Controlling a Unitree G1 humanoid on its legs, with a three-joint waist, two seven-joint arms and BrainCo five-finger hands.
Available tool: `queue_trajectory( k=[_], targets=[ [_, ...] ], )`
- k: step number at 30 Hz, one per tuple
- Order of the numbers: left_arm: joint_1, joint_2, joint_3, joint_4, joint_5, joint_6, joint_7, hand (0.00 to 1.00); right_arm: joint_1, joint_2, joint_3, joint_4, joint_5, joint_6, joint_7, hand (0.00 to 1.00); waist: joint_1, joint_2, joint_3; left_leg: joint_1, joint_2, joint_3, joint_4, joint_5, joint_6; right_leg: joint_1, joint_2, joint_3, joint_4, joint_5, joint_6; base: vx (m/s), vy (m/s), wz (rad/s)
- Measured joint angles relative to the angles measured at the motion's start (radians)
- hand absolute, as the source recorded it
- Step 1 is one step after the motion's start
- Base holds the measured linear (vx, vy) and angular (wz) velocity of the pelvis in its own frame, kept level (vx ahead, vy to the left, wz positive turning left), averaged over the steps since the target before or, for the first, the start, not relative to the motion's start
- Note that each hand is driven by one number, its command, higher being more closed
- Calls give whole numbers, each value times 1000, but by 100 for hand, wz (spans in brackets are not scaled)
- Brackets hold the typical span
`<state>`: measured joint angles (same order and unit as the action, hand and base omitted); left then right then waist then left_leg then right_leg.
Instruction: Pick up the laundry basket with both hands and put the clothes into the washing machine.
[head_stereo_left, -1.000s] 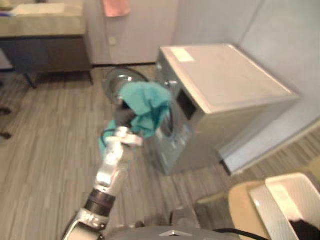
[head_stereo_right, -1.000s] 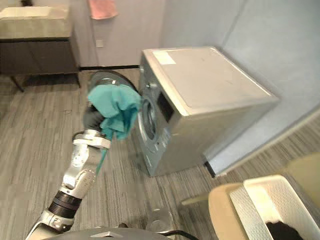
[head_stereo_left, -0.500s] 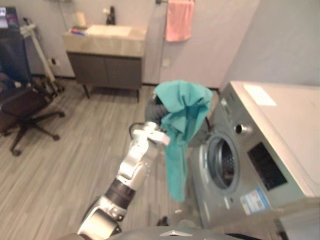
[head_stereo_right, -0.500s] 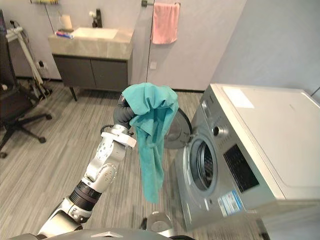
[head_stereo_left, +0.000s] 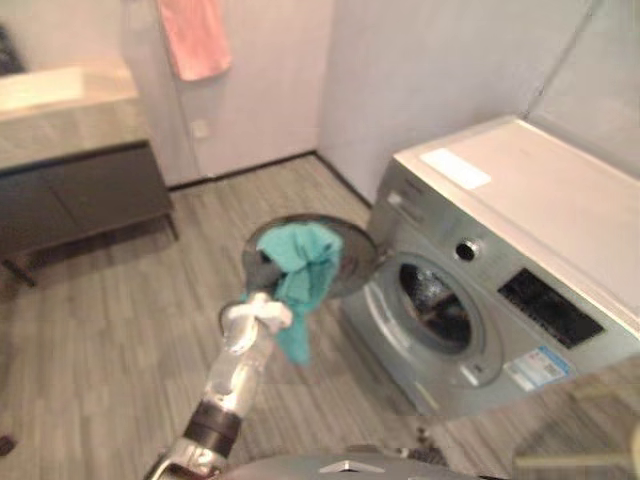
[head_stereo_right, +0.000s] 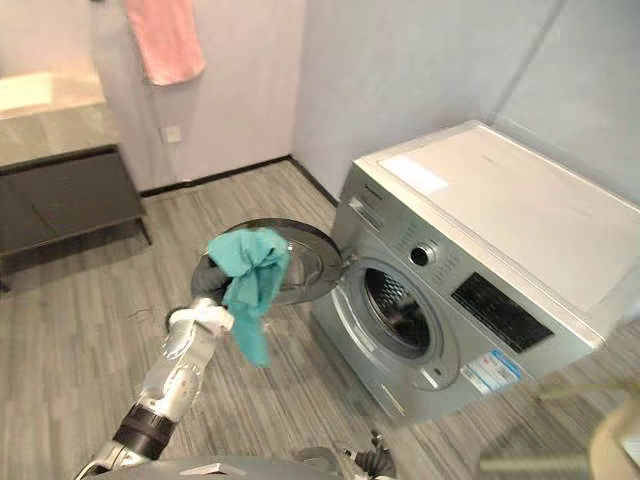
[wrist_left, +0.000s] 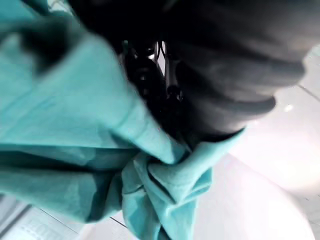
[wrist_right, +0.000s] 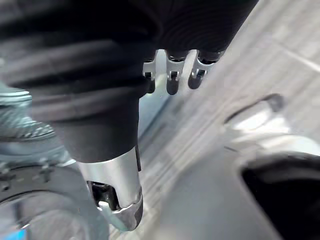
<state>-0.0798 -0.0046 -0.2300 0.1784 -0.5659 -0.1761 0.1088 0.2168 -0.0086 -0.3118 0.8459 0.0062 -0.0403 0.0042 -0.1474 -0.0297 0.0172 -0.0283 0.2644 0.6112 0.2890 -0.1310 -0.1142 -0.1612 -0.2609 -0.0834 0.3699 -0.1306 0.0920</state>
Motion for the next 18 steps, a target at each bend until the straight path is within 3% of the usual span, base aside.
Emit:
queue_trajectory(
  k=[1,2,3,4,5,6,7,8,9,10,11,13,14,15,16,17,18],
  targets=[
    [14,5,49,-2,0,-2,7,100,-40,-45,30,26,-4,-1,-5,0,13,30,8,54,-1,121,-48,1,1,-44,-47,-265,28,38,-83,155,363,-264],
    [23,11,79,-11,0,-2,12,100,-84,-77,61,54,-10,-3,-7,0,16,57,8,82,-6,219,-72,1,2,-71,-80,-520,53,57,-119,165,340,-259],
    [25,16,89,-14,0,-3,12,100,-104,-88,75,66,-11,-3,-8,0,16,67,8,88,-8,262,-78,1,2,-84,-83,-620,63,59,-146,181,226,-259],
    [26,24,124,-7,0,-1,11,100,-138,-104,106,81,-16,-2,-9,0,15,78,14,105,-13,342,-81,1,1,-106,-65,-804,49,54,-214,129,59,-221],
    [31,23,141,0,0,2,11,100,-144,-105,123,78,-24,-3,-9,0,15,75,12,118,-17,383,-70,0,0,-99,-50,-841,7,51,-230,169,27,-210],
    [35,22,147,5,1,5,11,100,-144,-105,126,76,-33,-4,-9,0,16,66,7,124,-13,402,-35,0,0,-95,-32,-832,-30,49,-225,166,-34,-133],
    [37,25,144,32,2,18,7,100,-143,-100,128,76,-51,-3,-13,0,11,63,18,80,59,406,165,-8,20,-69,-7,-795,-97,71,-205,165,-31,-89],
    [34,5,136,53,3,25,-7,100,-143,-110,138,84,-54,0,-16,0,11,50,35,61,57,375,186,-96,-36,-48,-15,-770,-117,80,-189,94,-17,-66],
    [31,-22,128,74,5,26,-15,100,-131,-119,143,103,-53,-1,-16,0,12,68,46,40,43,351,96,-114,-17,-14,-17,-753,-127,83,-180,47,34,-39],
    [39,-35,127,77,6,26,-14,100,-128,-130,150,107,-53,-2,-15,0,14,76,50,26,51,353,53,-61,31,-8,-5,-745,-122,78,-172,103,88,-66],
    [60,-48,144,78,6,24,-10,100,-128,-156,169,105,-55,-6,-17,0,29,109,49,35,119,402,104,4,61,-1,28,-712,-97,46,-126,174,71,-88],
    [81,-44,191,80,5,22,8,100,-118,-154,204,67,-57,-9,-17,0,37,94,70,40,236,395,310,16,80,23,59,-661,-101,33,-117,150,-14,-91],
    [102,-35,226,79,4,15,36,100,-105,-157,225,30,-62,-13,-17,0,51,106,100,30,328,353,455,58,158,46,102,-626,-118,25,-119,89,-96,-109],
    [131,-24,262,79,2,15,60,100,-90,-160,248,-10,-62,-18,-16,0,61,93,106,1,399,276,570,137,273,70,150,-581,-138,15,-127,110,-101,-117],
    [144,-20,280,79,1,14,66,100,-81,-157,265,-35,-62,-20,-16,0,63,104,118,-26,428,221,619,205,289,82,170,-558,-150,12,-132,190,-74,-126],
    [160,-3,310,80,1,13,79,100,-86,-158,295,-83,-56,-24,-14,0,73,78,136,-92,451,95,711,281,255,98,179,-511,-156,6,-138,176,-29,-97],
    [158,-3,309,79,0,13,87,100,-87,-158,300,-107,-49,-26,-14,0,80,68,146,-138,443,48,748,190,185,86,178,-489,-147,0,-145,200,9,-107]
  ],
)
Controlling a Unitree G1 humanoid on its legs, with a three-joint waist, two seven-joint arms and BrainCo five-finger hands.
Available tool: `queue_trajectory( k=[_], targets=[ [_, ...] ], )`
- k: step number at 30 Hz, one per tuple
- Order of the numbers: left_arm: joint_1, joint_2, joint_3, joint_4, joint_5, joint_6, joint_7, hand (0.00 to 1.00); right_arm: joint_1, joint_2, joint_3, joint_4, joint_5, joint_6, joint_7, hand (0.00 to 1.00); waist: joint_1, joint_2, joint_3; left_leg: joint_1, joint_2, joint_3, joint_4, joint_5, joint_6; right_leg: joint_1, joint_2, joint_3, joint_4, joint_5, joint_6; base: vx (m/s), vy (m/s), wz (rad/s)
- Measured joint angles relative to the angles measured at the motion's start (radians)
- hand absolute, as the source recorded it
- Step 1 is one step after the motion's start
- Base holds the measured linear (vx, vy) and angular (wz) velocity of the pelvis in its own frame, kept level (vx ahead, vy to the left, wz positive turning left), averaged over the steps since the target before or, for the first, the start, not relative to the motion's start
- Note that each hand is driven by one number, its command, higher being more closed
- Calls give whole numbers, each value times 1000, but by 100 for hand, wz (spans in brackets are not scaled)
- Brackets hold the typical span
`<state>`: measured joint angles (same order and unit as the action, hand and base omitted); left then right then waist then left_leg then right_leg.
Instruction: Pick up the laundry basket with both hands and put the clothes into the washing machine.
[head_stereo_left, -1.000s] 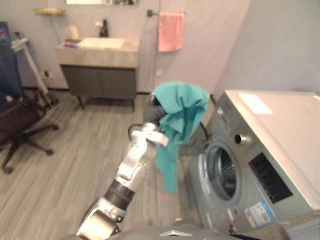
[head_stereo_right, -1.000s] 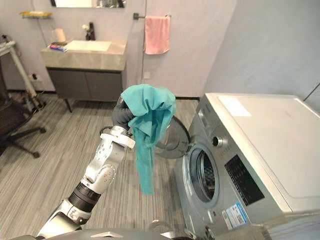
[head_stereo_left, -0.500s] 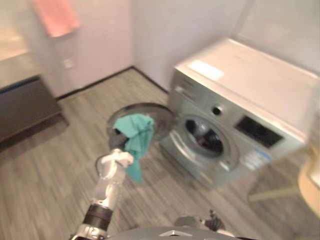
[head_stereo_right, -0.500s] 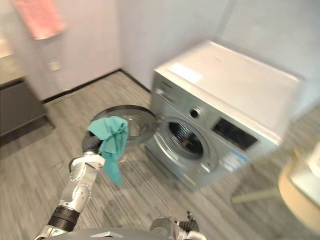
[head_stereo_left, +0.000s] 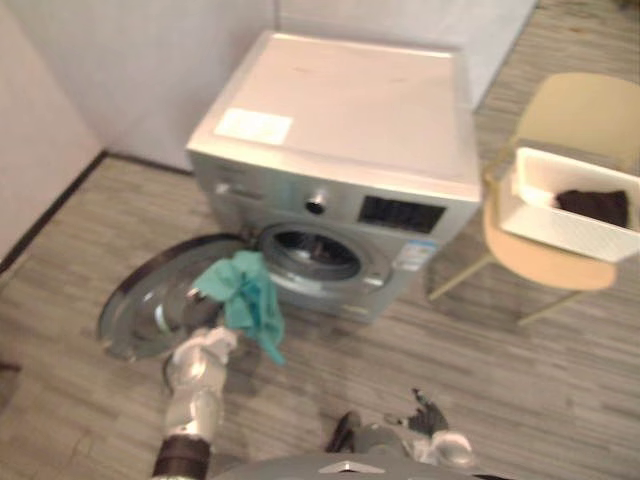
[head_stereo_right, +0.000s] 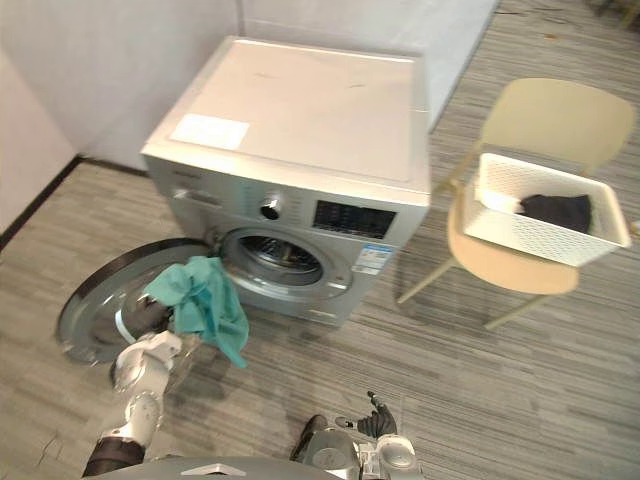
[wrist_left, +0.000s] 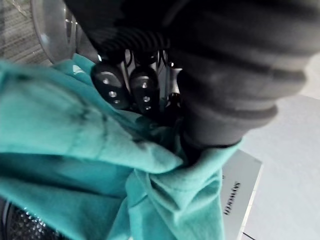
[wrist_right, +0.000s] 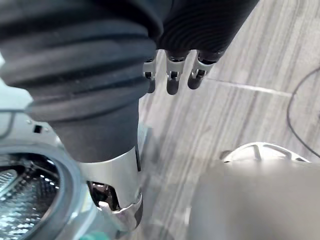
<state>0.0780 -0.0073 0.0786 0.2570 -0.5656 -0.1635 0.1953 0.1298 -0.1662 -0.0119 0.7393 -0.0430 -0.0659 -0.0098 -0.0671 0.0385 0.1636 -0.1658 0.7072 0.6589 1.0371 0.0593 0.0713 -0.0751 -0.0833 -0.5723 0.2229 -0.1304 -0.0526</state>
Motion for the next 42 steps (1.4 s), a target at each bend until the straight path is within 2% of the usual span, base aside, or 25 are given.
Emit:
queue_trajectory(
  k=[1,2,3,4,5,6,7,8,9,11,12,14,18,20,24,28,29,31,32,34,36,42],
  targets=[
    [-22,0,-7,-3,0,-8,4,100,-6,6,12,-19,10,-4,0,0,4,1,26,-85,-37,-57,30,-127,-60,-15,-7,35,7,-8,-2,164,48,-93],
    [-48,-2,-15,-3,-1,-15,6,100,-38,18,42,-15,18,-4,0,0,8,-19,62,-155,-69,-69,11,-184,-59,-38,-17,69,30,-13,-3,151,64,-86],
    [-66,-2,-19,-3,-1,-18,10,100,-57,25,57,-15,19,-4,1,0,9,-11,78,-184,-77,-68,-12,-201,-67,-45,-19,82,50,-16,-4,158,141,-91],
    [-109,-1,-32,-2,-2,-22,20,100,-99,44,88,-16,33,-13,-3,0,6,-26,122,-236,-112,-57,-133,-210,-82,-89,-43,115,116,-33,5,109,161,-80],
    [-127,-1,-48,-1,-2,-27,21,100,-112,50,117,-22,44,-23,-7,0,6,-33,131,-246,-161,-40,-276,-181,-78,-136,-67,140,176,-56,25,115,246,-83],
    [-135,-6,-59,-2,-2,-33,22,100,-121,45,135,-27,46,-28,-12,0,7,-25,136,-246,-186,-27,-381,-125,-69,-164,-72,161,214,-70,41,63,223,-74],
    [-148,-18,-75,-2,-3,-39,21,100,-149,28,161,-37,47,-30,-14,0,2,6,156,-246,-198,-21,-474,-52,-44,-199,-70,185,277,-101,66,108,325,-59],
    [-189,-3,-94,13,-16,-41,20,100,-194,42,170,-33,59,-34,-24,0,-19,-17,187,-247,-224,-6,-462,-127,-68,-271,-117,215,373,-135,87,63,303,-48],
    [-248,7,-102,34,-23,-41,22,100,-241,62,191,-30,67,-36,-25,0,-16,-42,209,-261,-254,36,-449,-145,-55,-347,-167,237,424,-141,94,27,314,-26],
    [-302,13,-102,43,-43,-48,36,100,-334,78,247,-11,76,-37,-24,0,-13,-37,237,-293,-258,75,-421,-174,-43,-409,-194,255,438,-140,98,-5,179,-40],
    [-326,11,-111,47,-54,-53,46,100,-375,89,270,-17,76,-40,-26,0,-17,-24,255,-315,-259,90,-403,-183,-30,-446,-204,275,460,-136,102,3,106,-36],
    [-356,3,-128,48,-62,-54,54,100,-405,115,286,-20,76,-39,-35,0,-16,-14,268,-344,-242,105,-364,-202,-21,-495,-209,289,494,-136,103,-18,57,-24],
    [-455,-48,-127,90,-70,-58,64,100,-402,150,306,-116,89,-39,-64,0,-10,-14,277,-416,-191,116,-289,-245,-19,-594,-218,284,563,-150,99,-47,-11,-21],
    [-514,-96,-129,110,-90,-64,70,100,-402,150,307,-179,134,-40,-67,0,-14,-11,283,-473,-176,122,-248,-261,-15,-670,-234,293,615,-169,99,-57,-30,-6],
    [-628,-142,-163,171,-104,-68,109,100,-408,156,319,-237,208,-48,-78,0,-16,-15,306,-546,-162,131,-222,-261,-15,-774,-241,311,672,-175,90,-45,-69,-2],
    [-786,-119,-135,242,-163,-82,160,100,-399,162,324,-329,303,-72,-89,0,-29,-29,321,-626,-115,133,-164,-266,-4,-869,-225,327,718,-177,80,-11,-73,-17],
    [-836,-114,-106,249,-185,-85,177,100,-385,162,322,-369,367,-91,-85,0,-36,-39,327,-653,-96,127,-132,-272,3,-900,-224,332,747,-182,71,-2,-89,-16],
    [-909,-105,-64,272,-201,-95,193,100,-360,163,315,-425,479,-126,-60,0,-43,-41,329,-705,-64,106,-77,-290,11,-944,-222,327,789,-189,61,-13,-91,-14],
    [-953,-97,-42,276,-219,-95,209,100,-342,167,306,-458,578,-146,-28,0,-48,-45,333,-738,-48,94,-43,-303,16,-972,-221,328,815,-198,57,-29,-86,-5],
    [-1020,-74,-23,287,-241,-97,217,100,-298,176,283,-506,726,-182,17,0,-53,-53,353,-779,-29,68,4,-323,23,-1001,-227,329,860,-219,55,-42,-104,4],
    [-1079,-47,20,338,-275,-102,220,100,-263,193,265,-533,819,-204,38,0,-55,-61,357,-821,-17,50,34,-336,21,-1035,-230,329,890,-229,53,-42,-95,4],
    [-1213,39,160,467,-305,-98,250,100,-257,218,263,-551,912,-216,67,0,-57,-79,367,-876,10,52,57,-330,35,-1098,-214,335,901,-224,46,-17,-101,-10]
  ],
)
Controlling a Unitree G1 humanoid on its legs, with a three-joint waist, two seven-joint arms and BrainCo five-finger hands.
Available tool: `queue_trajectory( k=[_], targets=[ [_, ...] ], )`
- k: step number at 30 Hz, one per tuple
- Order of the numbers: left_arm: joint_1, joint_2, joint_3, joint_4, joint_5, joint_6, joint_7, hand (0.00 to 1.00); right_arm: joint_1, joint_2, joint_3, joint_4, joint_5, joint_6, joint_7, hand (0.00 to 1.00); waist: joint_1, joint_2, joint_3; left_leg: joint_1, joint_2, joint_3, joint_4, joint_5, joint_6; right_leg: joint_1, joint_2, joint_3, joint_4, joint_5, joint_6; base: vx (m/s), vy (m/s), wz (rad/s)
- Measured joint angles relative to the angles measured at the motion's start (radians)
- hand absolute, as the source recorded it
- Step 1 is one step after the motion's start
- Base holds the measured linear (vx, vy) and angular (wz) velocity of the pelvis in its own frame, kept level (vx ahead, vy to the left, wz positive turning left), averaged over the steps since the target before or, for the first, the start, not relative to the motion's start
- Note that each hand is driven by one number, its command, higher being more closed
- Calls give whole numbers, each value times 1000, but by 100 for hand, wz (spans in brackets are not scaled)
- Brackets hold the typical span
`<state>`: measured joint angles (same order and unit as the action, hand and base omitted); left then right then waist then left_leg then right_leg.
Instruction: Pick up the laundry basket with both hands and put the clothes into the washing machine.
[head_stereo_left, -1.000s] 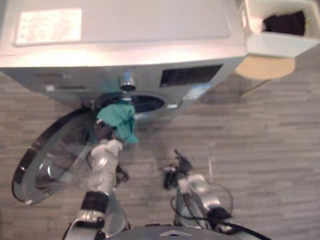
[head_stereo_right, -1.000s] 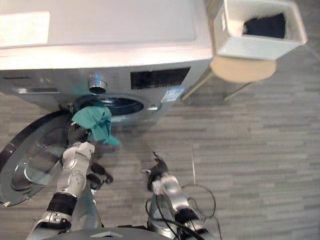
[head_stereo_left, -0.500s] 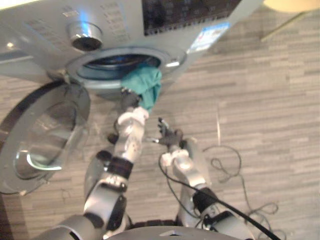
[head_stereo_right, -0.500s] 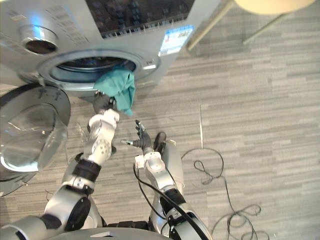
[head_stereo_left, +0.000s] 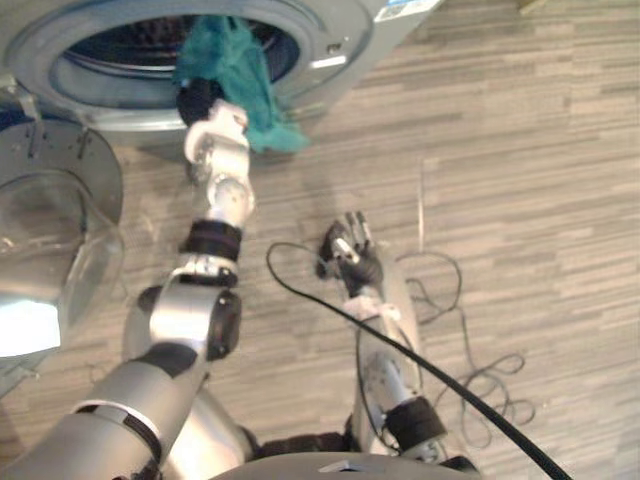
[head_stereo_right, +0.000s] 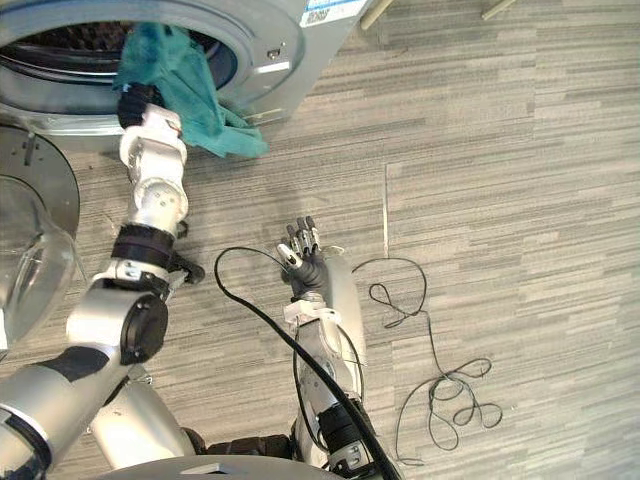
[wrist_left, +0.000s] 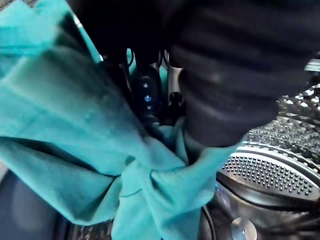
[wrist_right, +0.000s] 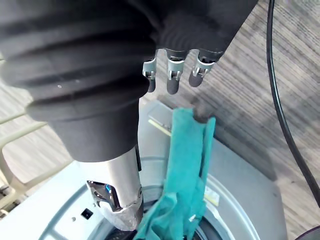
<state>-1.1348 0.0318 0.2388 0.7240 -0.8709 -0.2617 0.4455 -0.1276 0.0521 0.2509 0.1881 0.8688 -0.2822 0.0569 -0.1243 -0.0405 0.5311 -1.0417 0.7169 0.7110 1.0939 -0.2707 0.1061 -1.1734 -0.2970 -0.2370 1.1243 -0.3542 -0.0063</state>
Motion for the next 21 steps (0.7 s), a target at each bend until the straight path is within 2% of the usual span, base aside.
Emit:
queue_trajectory(
  k=[4,8,10,12,13,17,18,20,21],
  targets=[
    [-111,62,58,50,10,23,10,100,2,0,-9,-37,33,-2,28,0,-13,-21,11,-31,12,1,2,3,3,-30,10,-3,-5,6,-4,5,-107,-10],
    [-214,134,83,88,11,63,37,100,3,0,-34,-55,69,-2,30,0,-16,-22,12,-43,15,21,-28,14,2,-46,27,-10,-50,29,-7,16,-94,-12],
    [-281,175,69,86,7,82,50,100,7,-5,-38,-55,72,-1,30,0,-15,-22,12,-43,15,32,-50,26,3,-45,36,-18,-76,42,-12,32,-98,-11],
    [-471,284,-20,47,-3,101,50,100,17,-14,-49,-53,88,3,32,0,-14,-22,12,-41,10,45,-92,51,3,-37,49,-34,-123,68,-24,42,-139,-13],
    [-483,352,-114,30,9,52,6,100,28,-13,-54,-57,103,6,39,0,-15,-22,12,-37,10,57,-116,67,4,-30,57,-50,-146,82,-32,41,-100,-8],
    [-500,368,-257,31,-67,41,8,100,59,-22,-104,-85,108,34,50,0,12,-22,12,-18,-8,89,-167,102,13,-16,55,-76,-178,90,-45,66,-83,8],
    [-500,375,-299,31,-100,24,10,100,82,-28,-127,-108,109,42,53,0,17,-22,12,-15,-12,93,-182,109,12,-12,56,-81,-189,93,-49,78,-95,11],
    [-486,386,-381,31,-93,-33,50,100,139,-67,-196,-132,109,41,66,0,21,-22,12,8,-27,108,-219,121,4,11,58,-91,-222,98,-56,80,-74,7],
    [-479,390,-394,31,-59,-36,59,100,151,-81,-205,-127,109,41,64,0,22,-22,12,12,-28,109,-226,122,3,21,59,-100,-233,101,-59,86,-39,-3]
  ],
)
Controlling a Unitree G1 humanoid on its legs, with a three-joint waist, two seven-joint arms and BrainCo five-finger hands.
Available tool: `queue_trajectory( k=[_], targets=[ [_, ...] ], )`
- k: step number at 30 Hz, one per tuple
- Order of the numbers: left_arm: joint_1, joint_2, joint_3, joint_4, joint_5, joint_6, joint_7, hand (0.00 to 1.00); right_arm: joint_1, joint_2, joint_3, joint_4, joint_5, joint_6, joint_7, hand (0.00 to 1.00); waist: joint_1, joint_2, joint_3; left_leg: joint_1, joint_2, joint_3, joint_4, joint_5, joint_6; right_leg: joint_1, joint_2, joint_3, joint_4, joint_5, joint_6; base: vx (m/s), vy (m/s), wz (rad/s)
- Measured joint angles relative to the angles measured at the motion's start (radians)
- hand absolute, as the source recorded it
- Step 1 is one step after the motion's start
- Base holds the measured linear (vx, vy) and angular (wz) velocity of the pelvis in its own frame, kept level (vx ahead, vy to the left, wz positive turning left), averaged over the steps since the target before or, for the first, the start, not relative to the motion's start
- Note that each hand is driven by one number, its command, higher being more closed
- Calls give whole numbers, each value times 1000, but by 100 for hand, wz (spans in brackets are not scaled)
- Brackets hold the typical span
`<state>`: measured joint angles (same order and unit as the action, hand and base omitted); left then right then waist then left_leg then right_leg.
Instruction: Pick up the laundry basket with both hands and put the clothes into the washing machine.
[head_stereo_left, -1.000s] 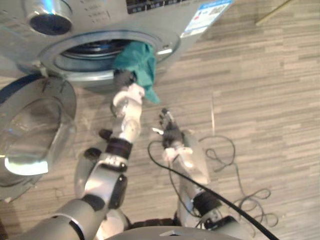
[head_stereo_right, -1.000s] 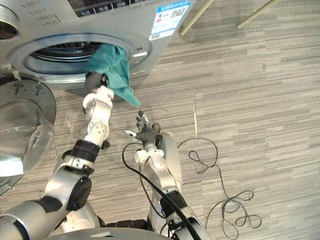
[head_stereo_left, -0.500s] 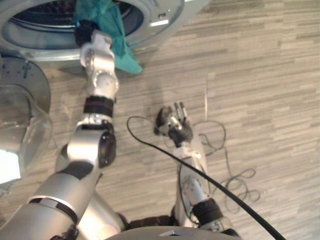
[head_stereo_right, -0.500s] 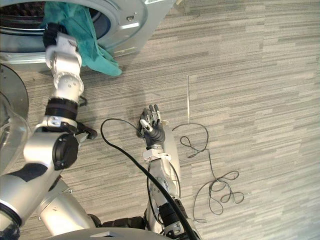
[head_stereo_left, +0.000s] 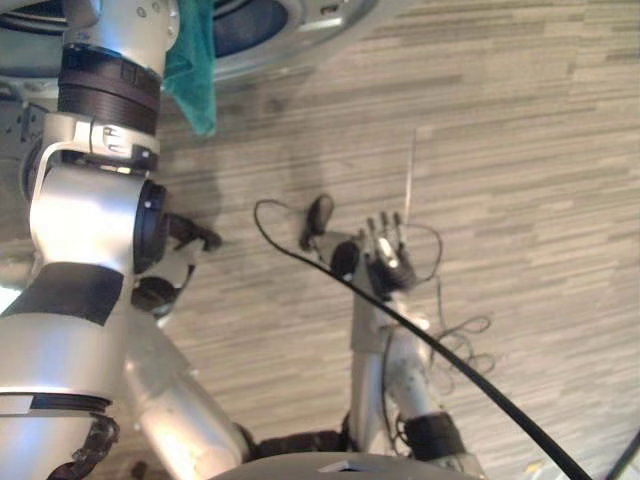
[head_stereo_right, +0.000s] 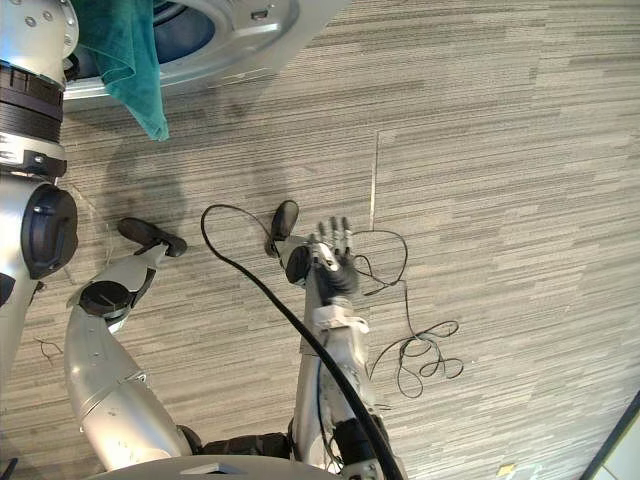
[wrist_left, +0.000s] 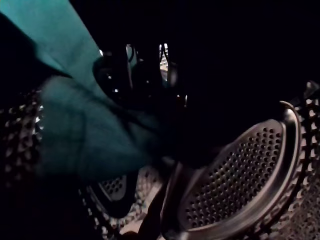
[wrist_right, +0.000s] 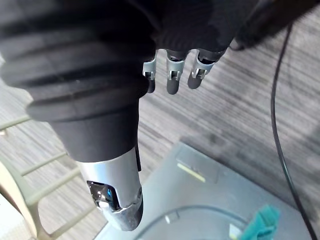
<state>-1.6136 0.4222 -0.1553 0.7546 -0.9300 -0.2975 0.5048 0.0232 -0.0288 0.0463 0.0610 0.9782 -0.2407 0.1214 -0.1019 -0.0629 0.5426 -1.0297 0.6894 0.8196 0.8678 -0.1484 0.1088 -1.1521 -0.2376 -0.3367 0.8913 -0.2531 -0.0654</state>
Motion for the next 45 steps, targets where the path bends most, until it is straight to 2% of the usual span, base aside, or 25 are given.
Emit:
queue_trajectory(
  k=[2,3,4,5,6,7,9,10,11,12,13,14,15,17,21,23,30,32,34,37,39,40,41,44,45],
  targets=[
    [15,38,-88,-1,323,64,36,100,53,-32,-26,-1,-1,-11,1,0,8,0,0,15,-2,0,-23,3,-4,41,4,-31,-38,12,-2,103,-19,3],
    [18,50,-116,-7,427,93,35,100,57,-31,-28,-1,-1,-17,2,0,7,0,0,19,-3,0,-27,3,-4,49,3,-35,-44,15,-2,85,1,12],
    [32,78,-168,-40,614,131,33,100,53,-24,-27,-1,-2,-25,5,0,6,0,0,26,-10,0,-39,3,-4,60,0,-41,-54,24,-3,62,7,10],
    [39,88,-196,-42,708,144,33,100,48,-20,-25,-1,-2,-28,9,0,5,0,0,27,-15,0,-44,3,-4,66,-2,-45,-61,25,-2,78,16,12],
    [55,123,-288,-78,939,206,24,100,45,-4,-13,1,-2,-40,19,0,8,0,0,31,-26,3,-53,3,-3,73,-9,-49,-71,27,1,83,18,12],
    [58,150,-365,-99,1083,231,3,0,44,9,-2,7,-1,-39,36,0,11,0,0,35,-33,3,-56,3,-3,74,-16,-49,-66,27,1,98,9,14],
    [88,189,-448,-114,1440,248,-57,0,37,32,17,27,4,-39,76,0,15,-1,-1,47,-39,4,-62,2,-2,74,-31,-51,-38,35,2,88,-20,12],
    [103,191,-451,-110,1518,250,-83,0,35,32,18,31,7,-39,87,0,15,-1,0,53,-40,4,-65,2,-2,72,-37,-53,-22,41,-1,83,-59,9],
    [129,187,-452,-95,1608,258,-163,0,34,32,13,17,15,-41,94,0,13,-3,-2,68,-40,3,-64,2,-2,36,-53,-46,63,86,-16,55,-75,2],
    [136,184,-447,-76,1628,259,-198,0,35,34,6,3,17,-41,99,0,16,-10,-8,73,-33,4,-62,3,-3,-12,-54,-34,102,69,-3,25,-155,-22],
    [137,208,-432,-62,1643,269,-262,0,17,35,12,4,30,-38,111,0,26,-16,-12,73,-5,13,-46,7,-11,-9,-14,-43,-76,109,22,-25,-167,-27],
    [137,230,-402,-61,1641,286,-326,0,11,28,24,22,42,-23,116,0,24,-20,-13,73,11,11,-30,3,-30,17,2,-64,-157,141,-18,-32,-171,-41],
    [135,231,-376,-61,1640,295,-346,0,2,22,28,35,45,-12,116,0,28,-20,-13,72,22,10,-29,7,-37,10,11,-75,-161,156,-37,-21,-136,-40],
    [134,256,-331,-65,1638,310,-390,0,5,18,28,36,47,12,116,0,17,-20,-13,71,44,-2,-41,18,-59,16,40,-87,-173,157,-38,-3,-138,-34],
    [137,291,-480,-156,1664,272,-402,0,39,6,4,35,58,25,123,0,17,-20,-13,62,50,-14,-48,26,-71,20,49,-90,-176,154,-39,-9,-72,6],
    [140,343,-547,-213,1701,248,-396,0,45,3,-2,35,59,25,138,0,15,-19,-13,53,52,-28,-47,29,-71,33,52,-101,-189,152,-39,-5,-25,9],
    [214,380,-533,-235,1800,239,-335,0,74,0,-4,41,75,15,159,0,16,-15,-14,81,35,-40,-75,55,-75,72,51,-112,-200,153,-41,15,-11,5],
    [244,356,-472,-235,1815,248,-338,0,78,7,-9,43,75,15,158,0,17,-15,-15,93,26,-38,-90,64,-76,81,48,-114,-202,153,-41,44,-20,11],
    [305,298,-300,-239,1804,283,-364,0,79,24,-13,40,74,15,155,0,18,-13,-14,102,21,-37,-101,72,-79,88,49,-116,-203,152,-43,53,-34,4],
    [450,228,-27,-382,1664,360,-438,0,80,29,-16,34,33,29,152,0,19,-7,-15,104,23,-41,-104,77,-82,88,51,-117,-199,149,-47,50,-40,0],
    [553,150,121,-482,1542,384,-432,0,80,29,-21,33,-1,41,148,0,23,0,-16,104,23,-44,-103,77,-82,88,50,-117,-194,145,-53,55,-43,3],
    [637,72,231,-578,1457,391,-380,0,79,29,-21,32,-12,43,136,0,30,1,-15,103,22,-50,-102,78,-83,88,47,-119,-182,135,-56,58,-55,10],
    [682,25,273,-632,1428,392,-340,0,79,30,-22,32,-15,42,127,0,37,2,-15,103,22,-53,-102,80,-85,88,44,-121,-172,126,-58,47,-48,14],
    [861,-99,327,-791,1378,391,-217,0,75,30,-26,30,-33,38,114,0,51,7,-15,102,22,-67,-101,83,-93,88,31,-128,-142,94,-53,42,-65,16],
    [902,-124,333,-817,1372,387,-201,0,75,29,-28,29,-37,37,114,0,54,9,-15,102,22,-72,-99,83,-94,89,30,-129,-137,89,-52,60,-64,9]
  ],
)
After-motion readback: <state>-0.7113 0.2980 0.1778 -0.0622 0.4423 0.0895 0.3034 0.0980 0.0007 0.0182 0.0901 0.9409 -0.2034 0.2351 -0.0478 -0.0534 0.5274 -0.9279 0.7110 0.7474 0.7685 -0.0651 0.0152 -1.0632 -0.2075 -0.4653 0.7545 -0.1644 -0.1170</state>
